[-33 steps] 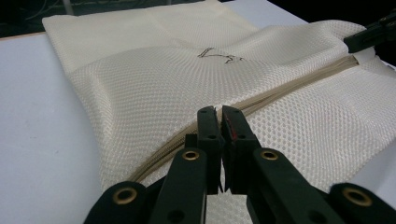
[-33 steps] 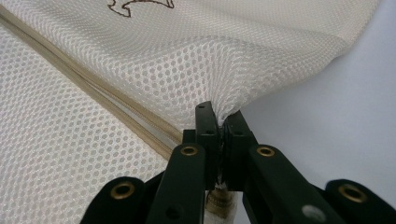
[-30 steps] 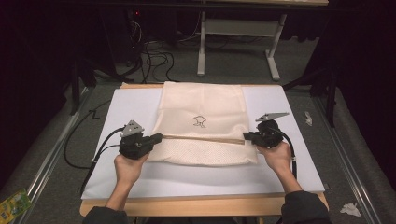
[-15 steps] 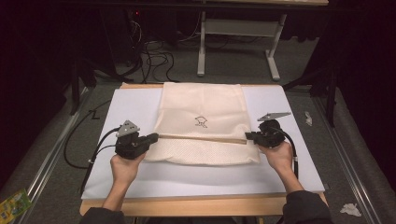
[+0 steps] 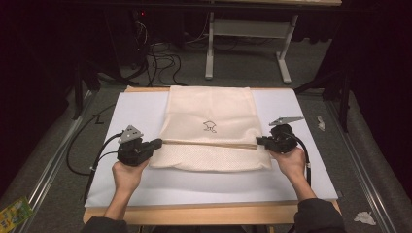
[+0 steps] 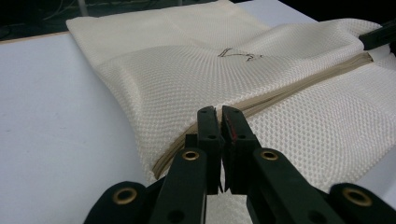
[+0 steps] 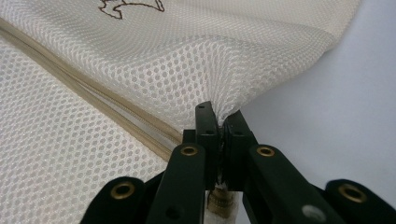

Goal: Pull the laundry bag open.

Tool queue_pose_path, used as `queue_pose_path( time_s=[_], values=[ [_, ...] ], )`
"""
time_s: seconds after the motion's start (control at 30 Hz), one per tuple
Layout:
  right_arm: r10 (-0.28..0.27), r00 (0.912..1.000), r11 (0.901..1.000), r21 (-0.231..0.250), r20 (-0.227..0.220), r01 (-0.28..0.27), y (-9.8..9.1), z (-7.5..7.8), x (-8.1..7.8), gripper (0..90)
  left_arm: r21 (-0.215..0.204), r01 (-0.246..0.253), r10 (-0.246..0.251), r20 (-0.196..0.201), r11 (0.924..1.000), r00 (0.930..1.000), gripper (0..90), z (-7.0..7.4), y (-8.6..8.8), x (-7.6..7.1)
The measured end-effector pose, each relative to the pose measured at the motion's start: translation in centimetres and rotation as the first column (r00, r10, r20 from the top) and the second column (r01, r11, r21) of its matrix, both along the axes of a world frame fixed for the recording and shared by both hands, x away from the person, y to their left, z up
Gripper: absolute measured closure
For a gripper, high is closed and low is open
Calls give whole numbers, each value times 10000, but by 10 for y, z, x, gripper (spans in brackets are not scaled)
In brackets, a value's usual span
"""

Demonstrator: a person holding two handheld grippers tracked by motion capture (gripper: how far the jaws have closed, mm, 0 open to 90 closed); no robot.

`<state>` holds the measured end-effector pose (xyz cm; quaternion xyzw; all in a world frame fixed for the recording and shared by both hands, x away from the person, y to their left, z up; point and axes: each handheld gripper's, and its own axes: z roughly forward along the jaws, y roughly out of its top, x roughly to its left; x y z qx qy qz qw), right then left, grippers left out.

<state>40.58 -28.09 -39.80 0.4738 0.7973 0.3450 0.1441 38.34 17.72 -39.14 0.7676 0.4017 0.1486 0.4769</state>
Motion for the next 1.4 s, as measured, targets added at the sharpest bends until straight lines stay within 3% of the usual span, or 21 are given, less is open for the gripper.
queue_pose_path(
  time_s=[1.23,1.4],
  values=[
    [-198,9998,9997,113,15,198,-7,1,1,887,-9,-364,364,-272,9993,9990,872,-9,18,0],
    [-210,9998,9998,42,75,210,-6,1,1,888,163,-487,491,-255,9987,9985,872,-10,20,0]
  ],
)
